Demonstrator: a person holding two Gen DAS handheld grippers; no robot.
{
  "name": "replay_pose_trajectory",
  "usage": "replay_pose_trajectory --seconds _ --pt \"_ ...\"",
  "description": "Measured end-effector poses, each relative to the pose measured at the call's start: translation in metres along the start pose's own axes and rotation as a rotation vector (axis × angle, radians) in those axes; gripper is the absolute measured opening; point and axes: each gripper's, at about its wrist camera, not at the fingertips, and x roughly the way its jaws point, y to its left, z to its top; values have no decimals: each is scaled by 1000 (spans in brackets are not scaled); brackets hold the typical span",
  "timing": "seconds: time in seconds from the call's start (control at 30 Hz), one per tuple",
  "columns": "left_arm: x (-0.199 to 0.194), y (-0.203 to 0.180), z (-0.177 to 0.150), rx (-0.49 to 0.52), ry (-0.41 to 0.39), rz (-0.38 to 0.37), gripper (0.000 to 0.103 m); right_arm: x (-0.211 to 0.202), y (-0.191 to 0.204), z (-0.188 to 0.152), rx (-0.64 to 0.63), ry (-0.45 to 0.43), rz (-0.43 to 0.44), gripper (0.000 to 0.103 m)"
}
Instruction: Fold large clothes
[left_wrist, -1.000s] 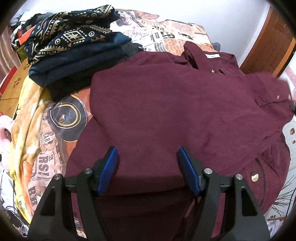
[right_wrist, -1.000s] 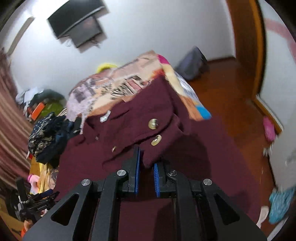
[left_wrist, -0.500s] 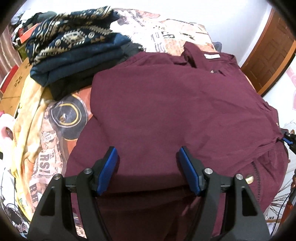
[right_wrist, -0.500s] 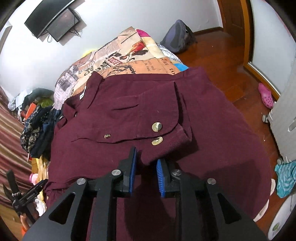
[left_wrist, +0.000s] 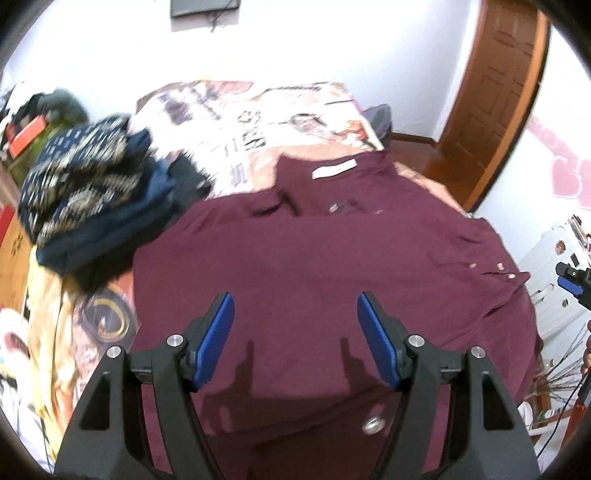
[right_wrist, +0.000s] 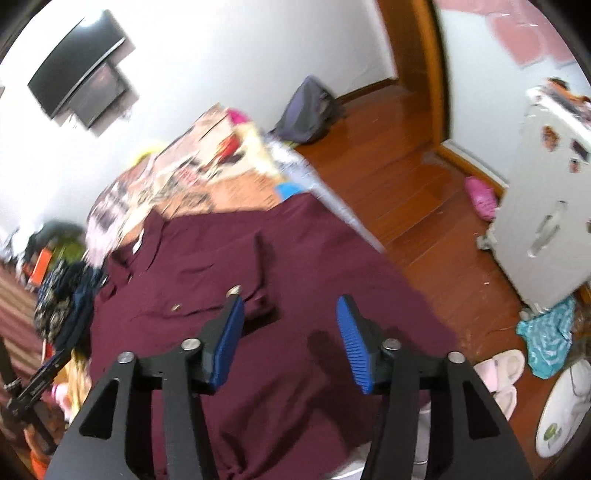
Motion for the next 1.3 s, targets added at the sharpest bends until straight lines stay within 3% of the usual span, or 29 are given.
replay_pose_trajectory --seconds 0.2,0.4,0.77,0.93,1.07,1.17,1.3 --pt "10 -34 15 70 -11 -38 68 -14 -37 5 119 -53 -56 55" --pt "24 -60 16 113 14 -76 68 -2 -86 -10 293 -7 -72 55" --pt "40 -76 9 137 66 -82 68 43 -151 -71 626 168 13 55" --pt "43 -71 6 115 79 -79 68 58 -162 -73 722 150 109 55" --pt "43 -67 3 103 84 -71 68 62 -166 -69 755 102 118 57" --pt "44 -64 2 102 88 -61 68 64 -161 -58 714 73 72 48" --pt "43 -60 1 101 82 -44 68 64 -147 -41 620 58 23 21"
